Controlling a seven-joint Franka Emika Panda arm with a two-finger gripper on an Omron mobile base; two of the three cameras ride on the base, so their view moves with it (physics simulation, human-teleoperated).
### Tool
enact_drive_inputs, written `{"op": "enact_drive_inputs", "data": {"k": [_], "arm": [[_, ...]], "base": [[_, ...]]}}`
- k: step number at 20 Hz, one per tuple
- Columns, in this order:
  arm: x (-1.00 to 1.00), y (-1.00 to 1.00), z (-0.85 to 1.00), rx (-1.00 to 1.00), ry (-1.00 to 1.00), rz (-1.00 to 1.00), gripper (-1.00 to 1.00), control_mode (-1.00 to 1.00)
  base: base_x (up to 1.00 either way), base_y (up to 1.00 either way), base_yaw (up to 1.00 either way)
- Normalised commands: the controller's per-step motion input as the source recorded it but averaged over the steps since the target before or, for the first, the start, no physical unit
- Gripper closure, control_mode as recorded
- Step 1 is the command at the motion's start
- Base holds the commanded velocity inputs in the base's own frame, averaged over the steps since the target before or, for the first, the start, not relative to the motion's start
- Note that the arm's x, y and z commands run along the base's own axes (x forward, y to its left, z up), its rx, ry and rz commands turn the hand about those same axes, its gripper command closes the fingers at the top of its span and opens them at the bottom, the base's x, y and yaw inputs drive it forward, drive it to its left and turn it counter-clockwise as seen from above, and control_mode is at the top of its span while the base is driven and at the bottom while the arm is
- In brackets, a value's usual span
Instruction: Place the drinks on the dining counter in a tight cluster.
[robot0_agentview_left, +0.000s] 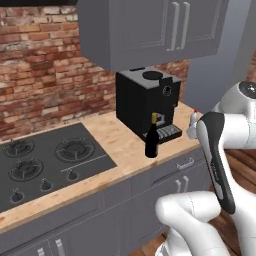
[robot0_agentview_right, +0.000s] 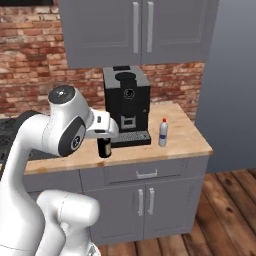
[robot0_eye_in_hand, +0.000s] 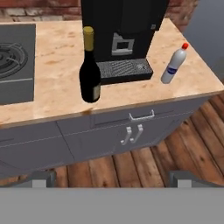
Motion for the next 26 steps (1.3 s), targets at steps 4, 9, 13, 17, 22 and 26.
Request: {"op": "enact_drive_inputs", "data": {"k": [4,9,13,17,22,26], "arm": [[0.00,0.00,0.00,0.00,0.00,0.00,-1.00,1.00],[0.00,0.00,0.00,0.00,0.00,0.00,-1.00,1.00],[0.00,0.00,0.00,0.00,0.00,0.00,-1.00,1.00],[0.00,0.00,0.00,0.00,0.00,0.00,-1.00,1.00],[0.00,0.00,0.00,0.00,0.00,0.00,-1.00,1.00],[0.00,0.00,0.00,0.00,0.00,0.00,-1.00,1.00]], "base": [[0.56,0.14,0.00],[0.55,0.01,0.00],[0.46,-0.04,0.05],[0.43,-0.05,0.06],[0.16,-0.03,0.05],[0.00,0.00,0.00]]}}
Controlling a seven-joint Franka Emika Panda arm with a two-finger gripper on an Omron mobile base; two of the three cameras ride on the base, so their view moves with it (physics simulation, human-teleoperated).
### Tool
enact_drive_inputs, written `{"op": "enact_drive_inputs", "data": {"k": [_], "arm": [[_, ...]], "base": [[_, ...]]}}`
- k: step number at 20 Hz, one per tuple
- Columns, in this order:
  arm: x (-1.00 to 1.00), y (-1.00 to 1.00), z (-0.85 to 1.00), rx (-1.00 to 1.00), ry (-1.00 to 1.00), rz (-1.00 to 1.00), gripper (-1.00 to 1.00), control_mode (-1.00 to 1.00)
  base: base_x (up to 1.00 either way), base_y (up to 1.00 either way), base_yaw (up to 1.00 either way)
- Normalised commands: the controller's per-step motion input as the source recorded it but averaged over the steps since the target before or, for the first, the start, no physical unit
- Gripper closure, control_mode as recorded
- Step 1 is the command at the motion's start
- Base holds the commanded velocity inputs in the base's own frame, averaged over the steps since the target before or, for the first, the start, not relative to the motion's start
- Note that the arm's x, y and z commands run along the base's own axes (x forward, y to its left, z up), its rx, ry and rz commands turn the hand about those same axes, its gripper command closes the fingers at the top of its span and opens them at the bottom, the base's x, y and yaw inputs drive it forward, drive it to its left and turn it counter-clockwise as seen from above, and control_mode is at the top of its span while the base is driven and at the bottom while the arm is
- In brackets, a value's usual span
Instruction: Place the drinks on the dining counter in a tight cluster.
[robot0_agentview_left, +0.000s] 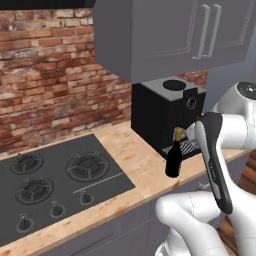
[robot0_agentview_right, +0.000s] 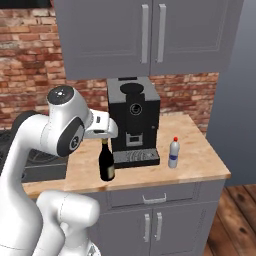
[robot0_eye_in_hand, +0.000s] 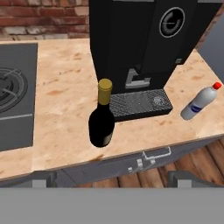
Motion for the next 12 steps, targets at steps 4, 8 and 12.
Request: {"op": "enact_drive_inputs", "data": {"k": [4,8,12], "arm": [[0.00,0.00,0.00,0.00,0.00,0.00,-1.00,1.00],[0.01,0.00,-0.14,0.02,0.00,0.06,-1.00,-1.00],[0.12,0.00,-0.32,0.10,-0.03,0.19,-1.00,-1.00]], "base": [[0.00,0.00,0.00],[0.00,0.00,0.01],[0.00,0.00,0.00]]}}
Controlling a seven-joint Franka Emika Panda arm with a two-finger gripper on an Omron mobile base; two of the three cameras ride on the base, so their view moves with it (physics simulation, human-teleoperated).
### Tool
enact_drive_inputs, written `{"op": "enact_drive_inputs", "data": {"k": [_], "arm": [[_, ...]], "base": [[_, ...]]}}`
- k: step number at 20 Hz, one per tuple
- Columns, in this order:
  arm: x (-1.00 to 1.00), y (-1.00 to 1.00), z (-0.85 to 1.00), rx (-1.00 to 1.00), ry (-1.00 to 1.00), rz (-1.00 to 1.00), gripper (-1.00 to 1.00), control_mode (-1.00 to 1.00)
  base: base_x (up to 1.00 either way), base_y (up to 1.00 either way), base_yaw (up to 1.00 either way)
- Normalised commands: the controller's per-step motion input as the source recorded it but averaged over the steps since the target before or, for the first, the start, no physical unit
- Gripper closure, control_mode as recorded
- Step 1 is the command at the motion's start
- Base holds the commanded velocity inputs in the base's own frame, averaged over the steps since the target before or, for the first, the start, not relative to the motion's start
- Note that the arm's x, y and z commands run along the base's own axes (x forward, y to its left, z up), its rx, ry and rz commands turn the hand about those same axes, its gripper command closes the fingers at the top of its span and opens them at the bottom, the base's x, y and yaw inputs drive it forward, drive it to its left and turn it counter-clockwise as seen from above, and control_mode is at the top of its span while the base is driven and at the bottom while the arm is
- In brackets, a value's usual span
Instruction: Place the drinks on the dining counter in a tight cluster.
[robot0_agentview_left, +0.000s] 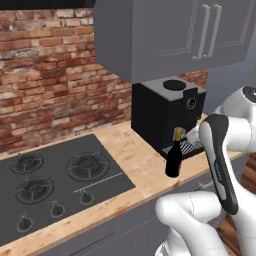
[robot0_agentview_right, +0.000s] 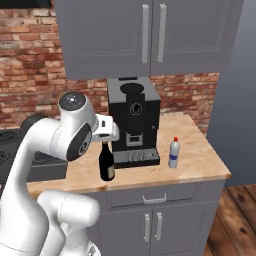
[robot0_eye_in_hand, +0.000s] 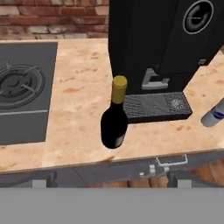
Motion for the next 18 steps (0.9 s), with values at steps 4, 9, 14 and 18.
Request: {"op": "enact_drive_inputs", "data": {"k": [4,9,14,18], "arm": [[0.16,-0.01,-0.27,0.10,-0.01,0.20,-1.00,-1.00],[0.11,0.00,-0.07,0.06,-0.02,0.17,-1.00,-1.00],[0.53,-0.09,-0.20,0.02,-0.05,0.24,-1.00,-1.00],[0.54,-0.11,-0.21,0.04,-0.06,0.26,-1.00,-1.00]], "base": [[0.00,0.00,0.00],[0.00,0.00,0.00],[0.00,0.00,0.00],[0.00,0.00,0.00]]}}
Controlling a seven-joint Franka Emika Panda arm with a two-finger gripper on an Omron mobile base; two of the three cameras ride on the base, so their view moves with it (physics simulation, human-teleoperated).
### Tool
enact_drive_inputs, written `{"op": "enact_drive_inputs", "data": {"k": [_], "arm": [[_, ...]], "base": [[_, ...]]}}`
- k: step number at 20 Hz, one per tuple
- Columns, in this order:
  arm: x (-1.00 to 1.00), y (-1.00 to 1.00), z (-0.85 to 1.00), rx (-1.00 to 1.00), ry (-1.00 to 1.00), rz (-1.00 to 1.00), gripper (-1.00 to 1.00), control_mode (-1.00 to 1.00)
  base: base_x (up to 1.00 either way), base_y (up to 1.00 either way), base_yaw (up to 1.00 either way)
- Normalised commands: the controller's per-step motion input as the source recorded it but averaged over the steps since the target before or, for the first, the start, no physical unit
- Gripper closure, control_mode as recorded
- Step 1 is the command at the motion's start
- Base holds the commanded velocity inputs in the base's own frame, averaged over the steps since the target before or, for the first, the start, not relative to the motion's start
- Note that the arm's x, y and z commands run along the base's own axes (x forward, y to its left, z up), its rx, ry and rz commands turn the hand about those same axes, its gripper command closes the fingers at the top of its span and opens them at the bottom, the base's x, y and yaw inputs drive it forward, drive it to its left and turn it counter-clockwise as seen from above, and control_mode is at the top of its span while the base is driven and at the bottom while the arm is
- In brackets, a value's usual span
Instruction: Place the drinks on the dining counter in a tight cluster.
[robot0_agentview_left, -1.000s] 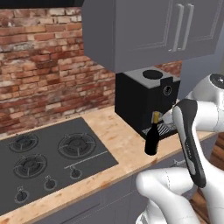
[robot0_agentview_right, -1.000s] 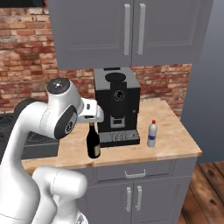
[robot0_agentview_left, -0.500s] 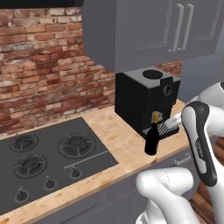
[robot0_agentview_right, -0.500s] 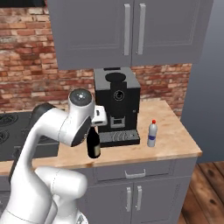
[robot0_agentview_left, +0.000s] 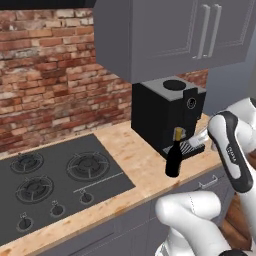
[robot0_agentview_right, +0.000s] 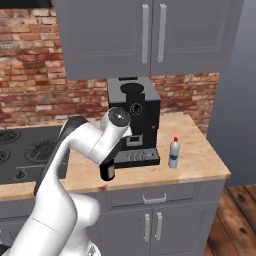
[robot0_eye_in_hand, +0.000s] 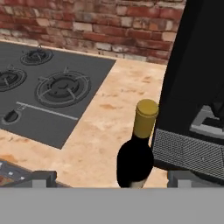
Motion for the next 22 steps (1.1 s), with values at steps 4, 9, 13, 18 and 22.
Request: {"op": "enact_drive_inputs", "data": {"k": [4,9,13,18,22], "arm": [[0.36,0.00,-0.25,0.08,-0.02,0.23,-1.00,-1.00],[0.62,-0.14,-0.31,0.08,-0.02,0.25,-1.00,-1.00],[0.33,-0.47,-0.02,0.01,0.00,0.20,-1.00,-1.00],[0.03,-0.07,-0.01,0.00,0.00,0.02,-1.00,-1.00],[0.10,0.24,-0.43,0.00,0.00,0.10,-1.00,-1.00]], "base": [[0.00,0.00,0.00],[0.00,0.00,0.00],[0.00,0.00,0.00],[0.00,0.00,0.00],[0.00,0.00,0.00]]}}
